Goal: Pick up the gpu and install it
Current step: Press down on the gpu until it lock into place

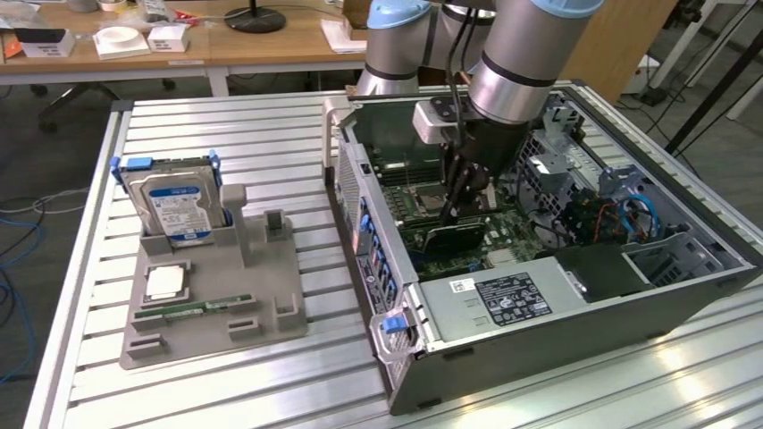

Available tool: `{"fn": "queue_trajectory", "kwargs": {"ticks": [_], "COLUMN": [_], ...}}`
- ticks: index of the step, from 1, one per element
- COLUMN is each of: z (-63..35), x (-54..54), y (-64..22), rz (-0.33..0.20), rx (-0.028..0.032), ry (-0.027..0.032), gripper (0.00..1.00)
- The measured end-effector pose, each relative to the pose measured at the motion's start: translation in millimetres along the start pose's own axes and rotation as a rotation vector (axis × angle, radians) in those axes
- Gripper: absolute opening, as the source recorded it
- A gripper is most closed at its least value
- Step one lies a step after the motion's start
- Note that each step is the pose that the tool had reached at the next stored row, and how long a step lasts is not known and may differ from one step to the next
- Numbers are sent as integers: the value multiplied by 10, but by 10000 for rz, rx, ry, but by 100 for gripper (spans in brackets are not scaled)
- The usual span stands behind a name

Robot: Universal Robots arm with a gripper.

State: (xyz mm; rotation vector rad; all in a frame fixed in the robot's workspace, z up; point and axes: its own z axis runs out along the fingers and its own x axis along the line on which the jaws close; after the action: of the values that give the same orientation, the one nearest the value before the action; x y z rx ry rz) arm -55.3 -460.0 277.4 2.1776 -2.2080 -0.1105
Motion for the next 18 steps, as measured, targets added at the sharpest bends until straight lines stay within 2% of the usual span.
{"fn": "queue_trajectory", "kwargs": {"ticks": [2,3,7,12,18], "z": [6,15,20,102,131], "x": [-19,-21,-21,-21,-20], "y": [0,0,-1,-8,-10], "rz": [-5,-6,-8,-8,-7], "rx": [173,236,258,294,298], "ry": [-1,-3,-2,8,6], "gripper": [11,11,11,11,11]}}
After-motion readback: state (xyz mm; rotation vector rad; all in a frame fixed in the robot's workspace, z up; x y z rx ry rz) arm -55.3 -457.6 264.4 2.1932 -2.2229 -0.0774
